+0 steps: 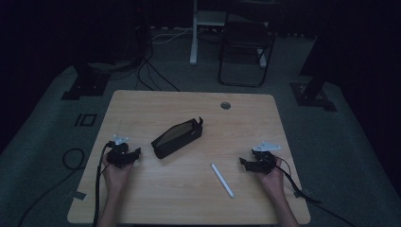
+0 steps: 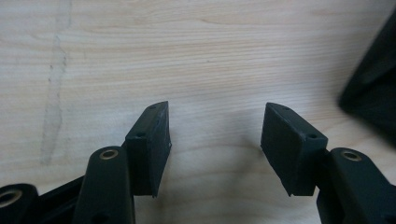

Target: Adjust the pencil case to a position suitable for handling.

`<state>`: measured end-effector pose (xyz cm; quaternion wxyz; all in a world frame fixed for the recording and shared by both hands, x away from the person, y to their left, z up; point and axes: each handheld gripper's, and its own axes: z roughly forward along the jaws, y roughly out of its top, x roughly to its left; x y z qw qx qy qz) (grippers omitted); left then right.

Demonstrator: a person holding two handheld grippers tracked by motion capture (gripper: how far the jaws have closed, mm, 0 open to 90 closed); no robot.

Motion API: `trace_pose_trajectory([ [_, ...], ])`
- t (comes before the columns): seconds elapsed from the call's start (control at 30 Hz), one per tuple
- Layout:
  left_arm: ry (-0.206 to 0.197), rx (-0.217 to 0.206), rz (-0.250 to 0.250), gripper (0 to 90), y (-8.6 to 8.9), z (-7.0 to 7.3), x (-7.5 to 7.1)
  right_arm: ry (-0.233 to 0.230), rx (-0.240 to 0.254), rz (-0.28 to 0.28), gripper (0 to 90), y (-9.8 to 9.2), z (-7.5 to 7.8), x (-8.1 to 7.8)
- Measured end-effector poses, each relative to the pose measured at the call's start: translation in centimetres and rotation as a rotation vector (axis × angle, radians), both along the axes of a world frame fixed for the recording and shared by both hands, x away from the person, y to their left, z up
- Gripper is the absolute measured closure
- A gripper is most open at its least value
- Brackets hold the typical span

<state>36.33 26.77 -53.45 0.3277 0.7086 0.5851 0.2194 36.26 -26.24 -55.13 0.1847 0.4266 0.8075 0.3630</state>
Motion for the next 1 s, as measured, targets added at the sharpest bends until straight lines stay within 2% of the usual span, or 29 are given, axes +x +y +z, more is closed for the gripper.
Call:
trace_pose_trajectory([
  [0.13,-0.062,-0.066,0.008,38.1,-0.5,2.1,-0.9,0.000,-0.001,0.000,27.6,0.0,0.0,0.0],
  [0.23,-0.107,-0.116,-0.011,35.8,-1.7,4.1,-1.2,0.000,-0.001,0.000,27.6,0.0,0.0,0.0],
  [0.33,-0.129,-0.147,-0.023,33.0,-2.8,5.3,-1.1,0.000,-0.001,0.000,27.6,0.0,0.0,0.0],
  [0.47,-0.131,-0.175,-0.037,31.0,-4.3,6.1,-0.7,0.000,-0.001,0.000,27.6,0.0,0.0,0.0],
  [0.53,-0.127,-0.176,-0.040,29.9,-4.6,6.1,-0.6,-0.001,-0.001,0.000,27.6,0.0,0.0,0.0],
  [0.6,-0.105,-0.169,-0.054,29.7,-5.6,6.1,-0.4,0.000,-0.001,0.000,27.6,0.0,0.0,0.0],
  [0.77,-0.069,-0.100,-0.063,29.6,-7.1,5.4,-0.3,0.000,-0.001,0.000,27.6,0.0,0.0,0.0],
  [0.83,-0.045,-0.066,-0.061,29.7,-7.3,5.0,-0.2,0.000,-0.001,0.000,27.6,0.0,0.0,0.0],
  [0.93,-0.028,-0.058,-0.051,29.9,-7.2,4.7,-0.2,0.000,-0.001,0.000,27.6,0.0,0.0,0.0],
  [1.0,-0.033,-0.055,-0.043,31.9,-7.1,4.7,-0.1,0.000,-0.001,0.000,27.6,0.0,0.0,0.0],
])
